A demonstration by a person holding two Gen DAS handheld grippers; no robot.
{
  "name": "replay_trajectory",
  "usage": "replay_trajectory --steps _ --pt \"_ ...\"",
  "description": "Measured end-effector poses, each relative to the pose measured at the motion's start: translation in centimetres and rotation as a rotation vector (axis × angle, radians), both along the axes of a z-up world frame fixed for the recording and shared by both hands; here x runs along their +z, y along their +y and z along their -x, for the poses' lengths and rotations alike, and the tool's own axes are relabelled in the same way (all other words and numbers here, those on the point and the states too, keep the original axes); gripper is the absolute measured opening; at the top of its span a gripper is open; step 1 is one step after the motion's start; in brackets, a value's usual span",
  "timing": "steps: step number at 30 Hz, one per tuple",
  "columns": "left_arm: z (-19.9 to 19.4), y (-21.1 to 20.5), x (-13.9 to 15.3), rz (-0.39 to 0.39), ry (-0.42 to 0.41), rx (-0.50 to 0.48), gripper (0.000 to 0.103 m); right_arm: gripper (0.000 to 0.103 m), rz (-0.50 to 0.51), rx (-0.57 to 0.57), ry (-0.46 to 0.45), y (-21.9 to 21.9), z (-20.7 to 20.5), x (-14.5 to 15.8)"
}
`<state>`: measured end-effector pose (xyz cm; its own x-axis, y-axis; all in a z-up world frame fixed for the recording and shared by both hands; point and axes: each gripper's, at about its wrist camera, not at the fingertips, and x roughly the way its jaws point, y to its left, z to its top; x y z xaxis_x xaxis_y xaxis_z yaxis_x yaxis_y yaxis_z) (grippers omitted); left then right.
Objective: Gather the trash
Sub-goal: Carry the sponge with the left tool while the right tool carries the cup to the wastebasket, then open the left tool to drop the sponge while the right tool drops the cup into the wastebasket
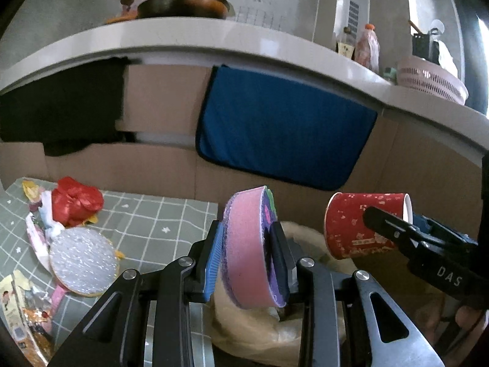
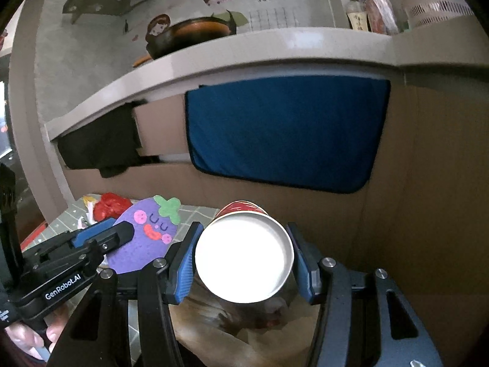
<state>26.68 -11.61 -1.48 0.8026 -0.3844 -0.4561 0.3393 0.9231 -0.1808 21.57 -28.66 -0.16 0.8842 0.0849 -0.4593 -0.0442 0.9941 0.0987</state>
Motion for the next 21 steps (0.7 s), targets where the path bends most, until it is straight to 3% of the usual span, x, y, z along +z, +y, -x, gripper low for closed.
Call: replay_trajectory --steps 21 --pt "-3.0 -2.2 -3.9 -0.015 0.120 -0.057 0.032 0.052 -0.031 -0.035 0.105 -2.0 -2.5 -4.6"
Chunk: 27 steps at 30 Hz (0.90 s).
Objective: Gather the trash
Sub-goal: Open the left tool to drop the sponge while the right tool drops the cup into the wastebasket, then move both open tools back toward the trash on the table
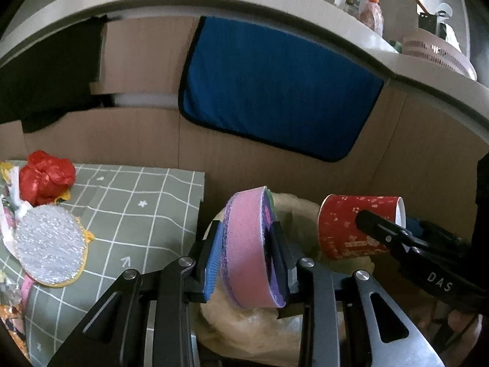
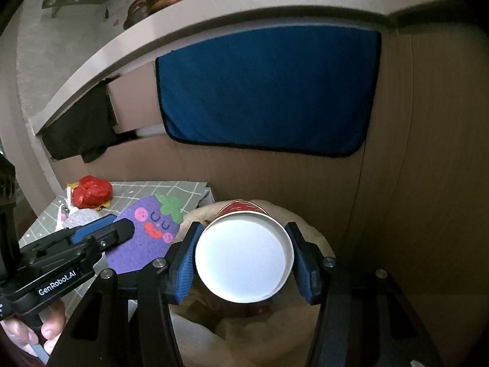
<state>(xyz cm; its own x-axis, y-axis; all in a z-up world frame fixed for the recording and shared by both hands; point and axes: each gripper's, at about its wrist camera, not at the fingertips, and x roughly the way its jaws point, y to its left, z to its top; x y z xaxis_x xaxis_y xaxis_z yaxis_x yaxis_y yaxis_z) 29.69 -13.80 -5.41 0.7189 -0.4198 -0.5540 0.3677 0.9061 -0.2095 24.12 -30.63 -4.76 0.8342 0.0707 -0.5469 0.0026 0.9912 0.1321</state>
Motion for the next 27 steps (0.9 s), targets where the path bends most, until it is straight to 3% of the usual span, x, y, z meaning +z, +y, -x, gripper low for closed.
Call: replay_trajectory --steps 6,11,20,27 --pt "-0.8 0.1 -0.7 0.044 0.073 -0.049 0.035 0.054 -0.007 -0.015 0.018 -0.3 -0.4 -1.0" --pt "-0.8 0.6 -0.5 0.066 0.079 -0.050 0.044 0.057 -0.031 -0.015 0.026 -0.6 -0.6 -1.7" --pt "-0.3 3.4 0.3 0.044 0.055 0.033 0.044 0.058 -0.013 0.005 0.015 0.3 -0.1 -1.3" --pt "1.4 9.4 2.4 0.029 0.006 0.179 0.044 0.058 0.059 0.059 -0.072 5.0 1.0 1.9"
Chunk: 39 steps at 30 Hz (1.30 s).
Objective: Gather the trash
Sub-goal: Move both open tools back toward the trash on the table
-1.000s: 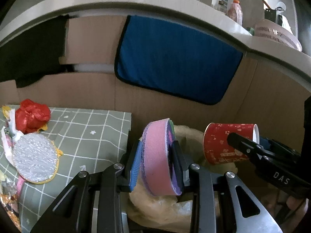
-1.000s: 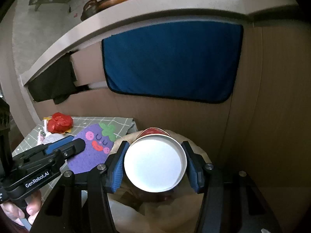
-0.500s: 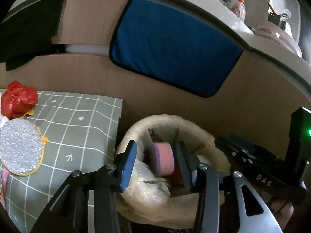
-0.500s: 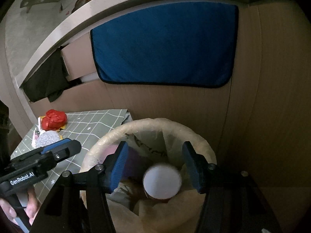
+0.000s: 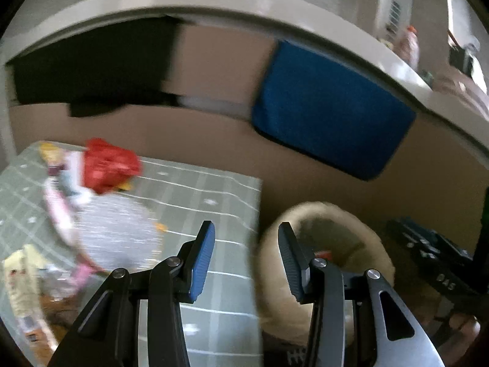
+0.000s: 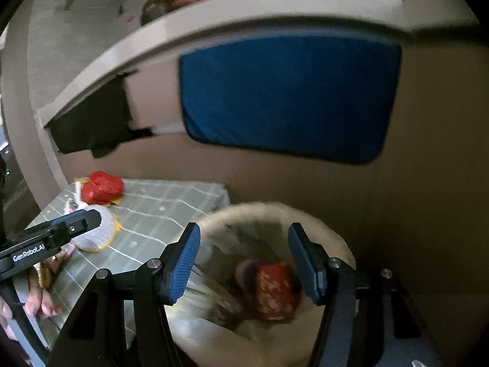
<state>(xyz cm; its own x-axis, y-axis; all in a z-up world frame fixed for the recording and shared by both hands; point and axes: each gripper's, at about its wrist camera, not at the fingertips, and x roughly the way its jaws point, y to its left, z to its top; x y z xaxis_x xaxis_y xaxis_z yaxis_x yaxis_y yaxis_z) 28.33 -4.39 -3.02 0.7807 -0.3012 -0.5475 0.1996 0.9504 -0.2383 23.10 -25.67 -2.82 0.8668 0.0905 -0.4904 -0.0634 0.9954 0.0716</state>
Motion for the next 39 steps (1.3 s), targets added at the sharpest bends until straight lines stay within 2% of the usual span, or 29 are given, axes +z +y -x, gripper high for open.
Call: replay_trajectory --steps 4,7,10,15,20,26,30,32,37,39 --pt "1.3 5.0 1.5 -0.011 -0.031 0.117 0.044 0.058 0.053 0.030 -0.048 3.7 0.2 1.9" --pt "2.1 9.3 2.3 -0.014 -0.052 0.216 0.044 0.058 0.050 0.088 -0.069 6.5 -0.2 2.9" --pt "2.8 13.8 2.6 0.011 -0.061 0.300 0.045 0.058 0.017 0.169 -0.056 9.3 -1.2 3.3" --pt "2.0 19.4 1.9 0.053 -0.039 0.368 0.047 0.058 -0.004 0.247 -0.027 12.8 -3.5 2.7" --pt "-1.8 23.7 -0.6 0.123 0.014 0.398 0.049 0.058 -0.006 0.303 0.002 15.1 -5.7 1.2" --pt "-8.1 28.5 -3.8 0.195 0.041 0.488 0.049 0.058 -0.028 0.297 -0.004 16.3 -9.0 0.1" --pt "-12.2 30.8 -5.6 0.241 0.093 0.507 0.049 0.057 -0.033 0.304 0.007 17.2 -11.6 -0.2" --pt "-14.6 31.5 -6.4 0.238 0.122 0.526 0.049 0.058 -0.034 0.302 0.012 17.6 -12.8 -0.4" --pt "-20.3 32.1 -8.3 0.160 0.197 0.595 0.049 0.057 -0.025 0.315 0.059 18.3 -14.8 -1.6" --pt "-21.7 32.2 -8.7 0.160 0.226 0.610 0.049 0.057 0.002 0.309 0.073 18.5 -15.1 -2.2"
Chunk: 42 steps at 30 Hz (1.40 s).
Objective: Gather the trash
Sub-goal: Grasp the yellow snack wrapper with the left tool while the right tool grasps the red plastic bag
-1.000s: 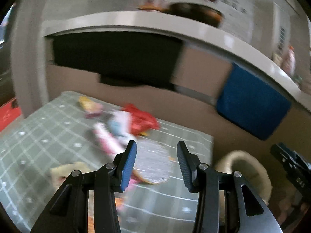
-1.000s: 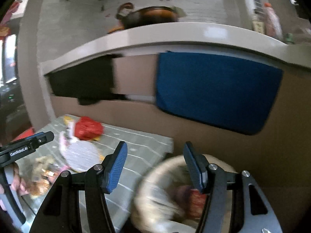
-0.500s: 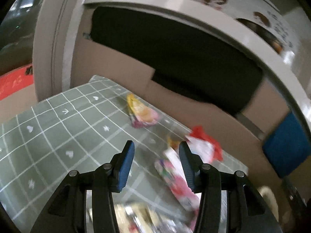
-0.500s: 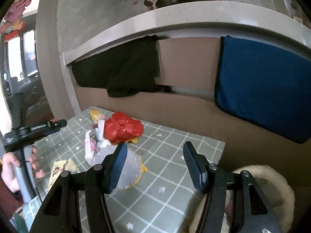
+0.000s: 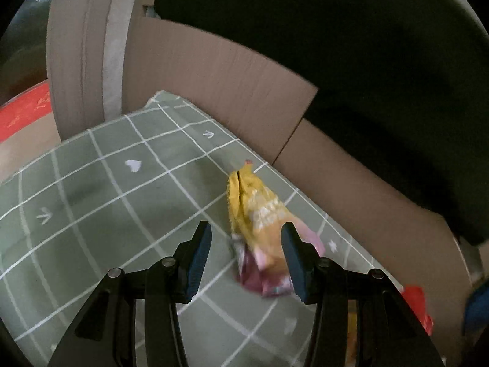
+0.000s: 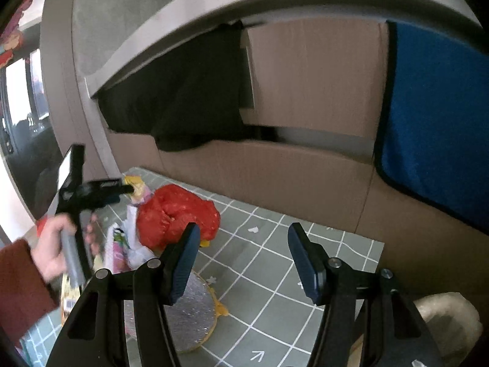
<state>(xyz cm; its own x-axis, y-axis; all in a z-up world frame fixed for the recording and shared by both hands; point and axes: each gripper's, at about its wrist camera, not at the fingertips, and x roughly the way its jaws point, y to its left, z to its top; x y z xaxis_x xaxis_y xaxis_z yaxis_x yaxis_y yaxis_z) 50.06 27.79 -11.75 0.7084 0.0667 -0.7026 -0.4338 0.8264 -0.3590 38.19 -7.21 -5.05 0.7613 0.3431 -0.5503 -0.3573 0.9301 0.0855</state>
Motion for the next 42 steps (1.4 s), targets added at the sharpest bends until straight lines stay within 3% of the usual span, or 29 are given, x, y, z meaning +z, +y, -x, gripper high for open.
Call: replay_trajectory --steps 3,4,5,8,18,21,24,29,34,37,39,42 --pt "-1.7 0.2 -1.1 0.027 0.057 0.013 0.047 0.057 0.014 -0.003 0.025 -0.1 -0.6 -0.8" --pt "-1.7 0.0 -0.9 0.004 0.048 0.021 0.044 0.057 0.009 -0.002 0.040 -0.2 -0.9 -1.1" --pt "-1.8 -0.1 -1.0 -0.007 0.060 0.019 0.032 0.057 0.003 0.000 0.050 -0.2 -1.2 -1.3" --pt "-1.0 -0.3 -1.2 -0.008 0.086 -0.020 0.020 0.057 -0.030 0.044 0.077 0.2 -1.8 -1.6" --pt "8.7 -3.0 -0.5 -0.023 0.096 -0.202 0.018 0.058 -0.009 0.253 0.050 7.6 -3.8 -0.7" --pt "11.9 -3.7 -0.1 -0.040 0.091 -0.247 0.018 0.057 0.000 0.300 0.114 10.0 -6.5 -1.0" --pt "14.4 -4.1 0.2 -0.043 0.084 -0.277 0.018 0.057 -0.026 0.264 0.171 11.2 -9.6 -1.8" --pt "17.4 -3.9 1.9 -0.084 0.004 -0.290 0.018 0.059 -0.035 0.238 0.303 12.0 -12.4 -4.4" --pt "20.4 -3.6 3.1 -0.059 -0.052 -0.272 0.018 0.057 -0.077 0.377 0.407 12.3 -9.6 -5.2" --pt "21.8 -3.8 3.7 -0.075 -0.090 -0.267 0.018 0.054 -0.041 0.432 0.407 12.4 -6.3 -5.0" --pt "22.4 -3.8 4.0 -0.072 -0.107 -0.265 0.018 0.050 -0.036 0.456 0.419 12.1 -4.4 -4.9" --pt "23.5 -3.9 4.6 -0.043 -0.117 -0.259 0.018 0.036 -0.003 0.461 0.378 11.6 -1.8 -4.4"
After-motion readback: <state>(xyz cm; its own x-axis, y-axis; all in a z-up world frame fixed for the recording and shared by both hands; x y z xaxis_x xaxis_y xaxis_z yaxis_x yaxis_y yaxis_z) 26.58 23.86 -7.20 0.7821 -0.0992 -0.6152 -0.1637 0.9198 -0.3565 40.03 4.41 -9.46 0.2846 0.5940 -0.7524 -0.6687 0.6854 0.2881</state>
